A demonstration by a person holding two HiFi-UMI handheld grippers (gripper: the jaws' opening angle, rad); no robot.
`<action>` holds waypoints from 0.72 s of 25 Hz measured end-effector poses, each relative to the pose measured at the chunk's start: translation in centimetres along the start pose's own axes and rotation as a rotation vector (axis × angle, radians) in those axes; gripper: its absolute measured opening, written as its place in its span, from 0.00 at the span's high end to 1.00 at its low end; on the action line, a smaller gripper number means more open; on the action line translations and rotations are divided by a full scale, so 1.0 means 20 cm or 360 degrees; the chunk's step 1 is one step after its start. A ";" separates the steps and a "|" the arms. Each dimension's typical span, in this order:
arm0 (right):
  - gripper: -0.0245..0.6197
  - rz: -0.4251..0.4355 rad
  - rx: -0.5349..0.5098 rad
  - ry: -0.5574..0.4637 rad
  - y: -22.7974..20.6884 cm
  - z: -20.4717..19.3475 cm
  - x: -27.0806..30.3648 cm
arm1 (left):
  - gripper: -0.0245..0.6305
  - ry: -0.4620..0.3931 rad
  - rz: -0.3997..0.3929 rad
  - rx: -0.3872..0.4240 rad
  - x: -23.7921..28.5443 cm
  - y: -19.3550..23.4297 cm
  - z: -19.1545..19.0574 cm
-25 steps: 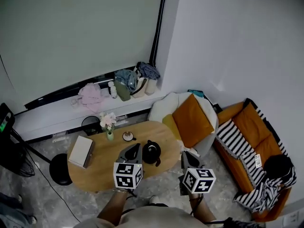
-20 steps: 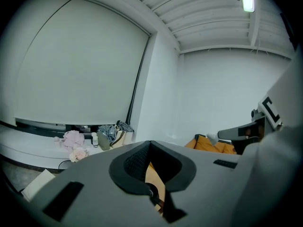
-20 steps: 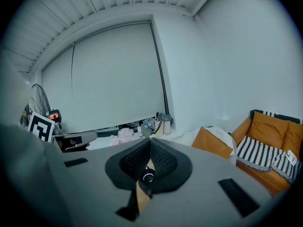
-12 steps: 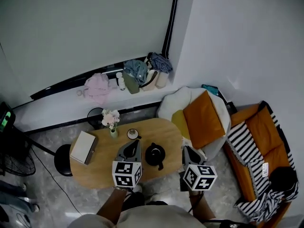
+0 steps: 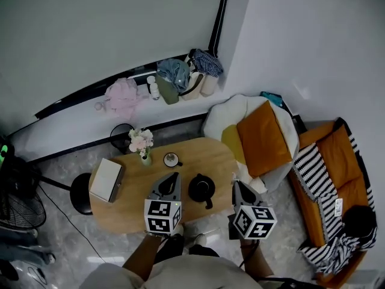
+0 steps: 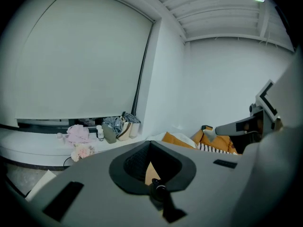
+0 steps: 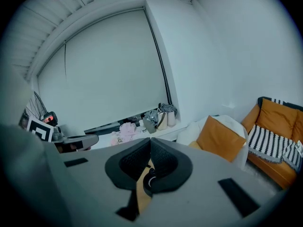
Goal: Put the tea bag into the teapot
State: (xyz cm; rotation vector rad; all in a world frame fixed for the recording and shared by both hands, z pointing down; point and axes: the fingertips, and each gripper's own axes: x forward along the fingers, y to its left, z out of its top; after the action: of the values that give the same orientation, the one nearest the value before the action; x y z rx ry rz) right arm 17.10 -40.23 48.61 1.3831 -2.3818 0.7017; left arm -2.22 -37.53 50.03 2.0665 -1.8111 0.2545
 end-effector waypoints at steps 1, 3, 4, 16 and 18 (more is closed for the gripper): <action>0.91 0.0012 0.0016 0.0022 0.00 -0.02 0.02 | 0.96 0.0016 0.0000 -0.0004 0.00 0.00 -0.02; 0.91 0.0033 0.0024 0.0070 0.02 -0.09 0.05 | 0.96 0.0042 0.0008 -0.0011 -0.01 0.01 -0.07; 0.91 0.0039 0.0015 0.0094 0.03 -0.12 0.07 | 0.96 0.0057 0.0014 -0.0017 -0.01 0.01 -0.10; 0.91 0.0049 -0.0041 0.0401 0.05 -0.58 0.14 | 0.96 0.0248 0.0036 -0.0154 -0.04 0.02 -0.59; 0.91 0.0045 -0.0045 0.0437 0.04 -0.64 0.14 | 0.96 0.0275 0.0043 -0.0175 -0.04 0.02 -0.66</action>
State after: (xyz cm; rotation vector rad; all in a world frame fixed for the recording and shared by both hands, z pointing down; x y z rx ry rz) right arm 15.09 -34.89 60.55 1.1605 -2.1902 0.8060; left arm -1.33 -31.57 61.84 1.8851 -1.7115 0.3228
